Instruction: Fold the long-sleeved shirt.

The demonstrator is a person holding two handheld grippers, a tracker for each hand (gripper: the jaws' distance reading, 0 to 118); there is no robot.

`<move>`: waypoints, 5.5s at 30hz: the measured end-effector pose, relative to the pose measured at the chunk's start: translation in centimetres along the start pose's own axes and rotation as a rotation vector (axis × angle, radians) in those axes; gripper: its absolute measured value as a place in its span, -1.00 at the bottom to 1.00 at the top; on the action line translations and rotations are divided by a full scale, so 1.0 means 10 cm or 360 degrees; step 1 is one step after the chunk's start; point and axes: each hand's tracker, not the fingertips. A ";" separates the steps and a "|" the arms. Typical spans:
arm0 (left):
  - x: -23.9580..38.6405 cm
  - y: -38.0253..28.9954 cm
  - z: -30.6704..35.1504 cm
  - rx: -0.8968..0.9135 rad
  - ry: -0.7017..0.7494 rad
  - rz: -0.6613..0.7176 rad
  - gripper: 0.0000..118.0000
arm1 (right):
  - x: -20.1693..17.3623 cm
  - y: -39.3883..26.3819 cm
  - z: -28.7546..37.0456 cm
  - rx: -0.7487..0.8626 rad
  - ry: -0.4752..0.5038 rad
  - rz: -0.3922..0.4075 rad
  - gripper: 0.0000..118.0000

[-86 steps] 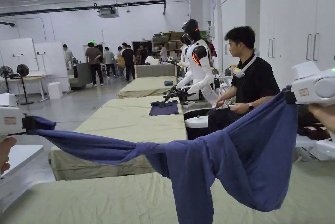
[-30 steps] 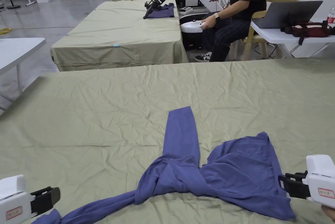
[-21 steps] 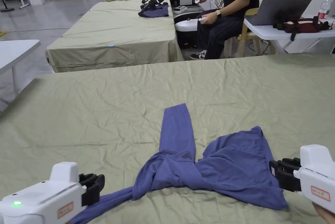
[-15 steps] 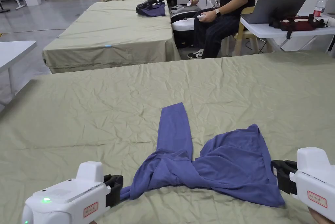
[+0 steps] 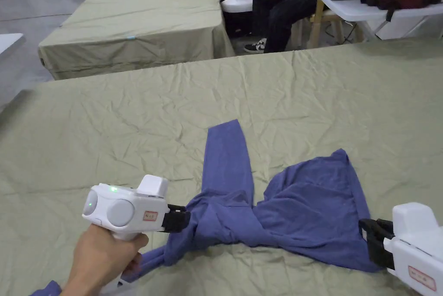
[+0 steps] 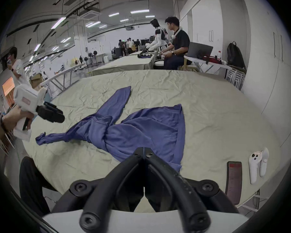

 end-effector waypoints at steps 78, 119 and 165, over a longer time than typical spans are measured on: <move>-0.10 0.74 2.00 0.0864 0.0270 -0.0021 -0.97 | 0.91 3.00 0.16 0.0469 -0.0312 0.0304 -0.93; -0.63 2.47 5.61 0.1795 0.0534 0.0105 -0.97 | 0.70 5.12 3.16 0.1144 -0.0593 0.0154 -0.92; -1.89 4.15 3.34 0.1512 0.0696 0.0201 -0.97 | 0.98 6.34 0.19 0.1008 -0.0642 0.0189 -0.92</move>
